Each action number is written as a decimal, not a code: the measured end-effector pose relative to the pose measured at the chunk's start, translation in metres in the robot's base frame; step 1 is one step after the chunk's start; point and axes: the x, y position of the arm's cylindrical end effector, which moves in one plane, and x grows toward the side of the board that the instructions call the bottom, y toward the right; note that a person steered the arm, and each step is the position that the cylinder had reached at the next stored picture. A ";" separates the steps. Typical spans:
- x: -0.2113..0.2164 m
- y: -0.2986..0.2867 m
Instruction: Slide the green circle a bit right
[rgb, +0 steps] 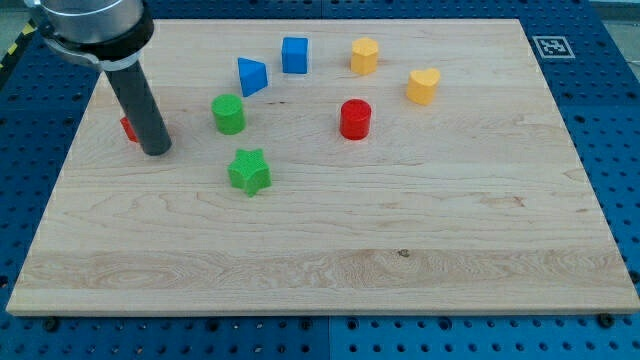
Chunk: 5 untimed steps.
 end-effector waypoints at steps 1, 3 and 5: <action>0.000 -0.001; -0.049 0.024; -0.054 0.088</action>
